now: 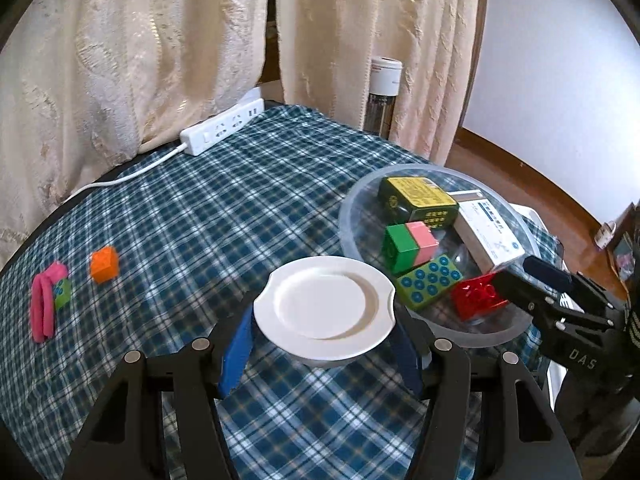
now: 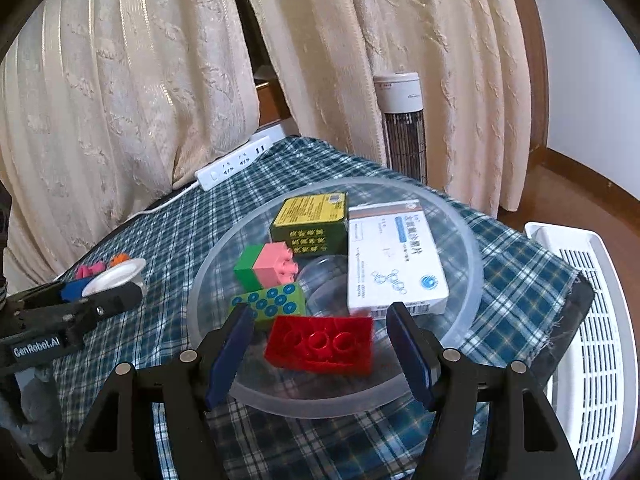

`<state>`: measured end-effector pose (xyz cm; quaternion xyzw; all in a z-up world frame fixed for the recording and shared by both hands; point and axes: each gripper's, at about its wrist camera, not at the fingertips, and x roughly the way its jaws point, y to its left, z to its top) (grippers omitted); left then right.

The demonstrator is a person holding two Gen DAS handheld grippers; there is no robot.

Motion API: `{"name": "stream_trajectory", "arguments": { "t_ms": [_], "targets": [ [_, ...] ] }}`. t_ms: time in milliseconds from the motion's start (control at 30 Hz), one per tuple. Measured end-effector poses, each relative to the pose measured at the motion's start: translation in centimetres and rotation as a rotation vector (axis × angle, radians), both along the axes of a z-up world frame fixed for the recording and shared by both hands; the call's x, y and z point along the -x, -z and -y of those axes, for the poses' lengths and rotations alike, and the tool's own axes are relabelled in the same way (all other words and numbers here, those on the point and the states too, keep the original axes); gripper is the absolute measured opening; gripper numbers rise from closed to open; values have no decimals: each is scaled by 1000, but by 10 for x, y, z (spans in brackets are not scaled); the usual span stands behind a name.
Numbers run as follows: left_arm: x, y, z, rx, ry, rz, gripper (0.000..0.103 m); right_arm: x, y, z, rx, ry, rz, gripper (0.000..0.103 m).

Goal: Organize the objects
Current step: 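Carry red brick with right tool while left tool carries saucer toward bowl, then open right tool to drop red brick in bowl while left tool lowers saucer in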

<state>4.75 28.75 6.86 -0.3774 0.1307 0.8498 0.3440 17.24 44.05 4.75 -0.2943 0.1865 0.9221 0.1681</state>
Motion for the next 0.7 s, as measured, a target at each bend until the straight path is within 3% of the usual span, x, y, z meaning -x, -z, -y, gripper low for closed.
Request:
{"name": "stream_trajectory", "arguments": {
  "t_ms": [700],
  "targets": [
    [-21,1,-74,15,142,3,63,-21,-3,-39,32,68,-46,72]
  ]
}}
